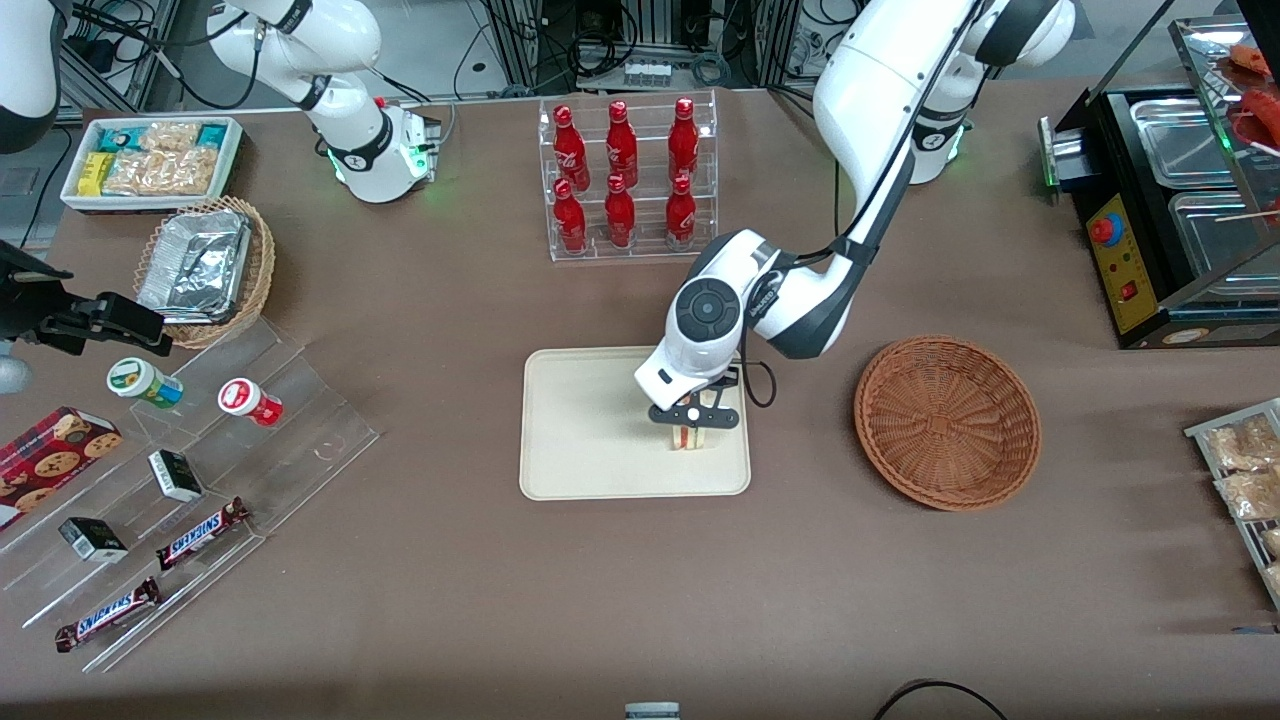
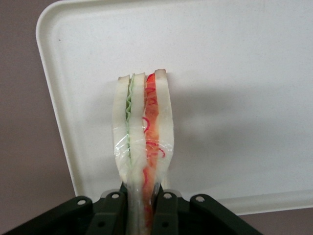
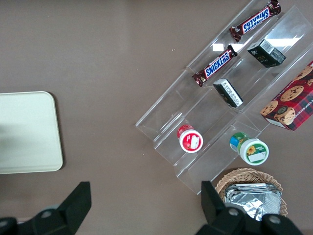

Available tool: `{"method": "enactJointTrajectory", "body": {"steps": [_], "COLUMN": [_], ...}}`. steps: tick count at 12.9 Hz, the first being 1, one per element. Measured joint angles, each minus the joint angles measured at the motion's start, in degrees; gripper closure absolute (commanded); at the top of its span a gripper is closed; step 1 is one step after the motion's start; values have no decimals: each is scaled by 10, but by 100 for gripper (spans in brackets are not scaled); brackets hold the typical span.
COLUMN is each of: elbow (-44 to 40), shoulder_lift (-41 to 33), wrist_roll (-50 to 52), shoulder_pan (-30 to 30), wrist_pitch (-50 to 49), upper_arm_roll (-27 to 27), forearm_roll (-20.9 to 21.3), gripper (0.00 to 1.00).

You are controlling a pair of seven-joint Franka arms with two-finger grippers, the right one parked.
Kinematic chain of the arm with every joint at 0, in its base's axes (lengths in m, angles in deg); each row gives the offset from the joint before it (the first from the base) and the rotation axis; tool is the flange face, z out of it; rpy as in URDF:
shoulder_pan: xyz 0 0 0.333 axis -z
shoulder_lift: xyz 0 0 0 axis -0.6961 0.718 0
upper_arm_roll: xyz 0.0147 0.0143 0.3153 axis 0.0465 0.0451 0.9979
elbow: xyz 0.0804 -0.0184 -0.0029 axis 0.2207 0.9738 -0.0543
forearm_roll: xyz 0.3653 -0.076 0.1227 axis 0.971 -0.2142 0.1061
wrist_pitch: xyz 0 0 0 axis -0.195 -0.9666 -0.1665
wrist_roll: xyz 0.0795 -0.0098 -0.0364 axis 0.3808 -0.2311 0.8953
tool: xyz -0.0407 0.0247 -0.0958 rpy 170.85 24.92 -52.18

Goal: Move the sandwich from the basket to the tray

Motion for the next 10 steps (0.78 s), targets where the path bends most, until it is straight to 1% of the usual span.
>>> {"method": "enactJointTrajectory", "body": {"steps": [1,2,3,4,10], "elbow": [-1,-1,-2,-2,-24], "shoulder_lift": [5,9,12,14,13], "wrist_roll": [0,0,0,0,0], "shoulder_pan": [0,-1,-1,-2,-2], "wrist_pitch": [7,17,25,28,28], "upper_arm_roll": [1,1,1,1,2], "forearm_roll": [0,0,0,0,0], "gripper": [100,46,2,0,0]}}
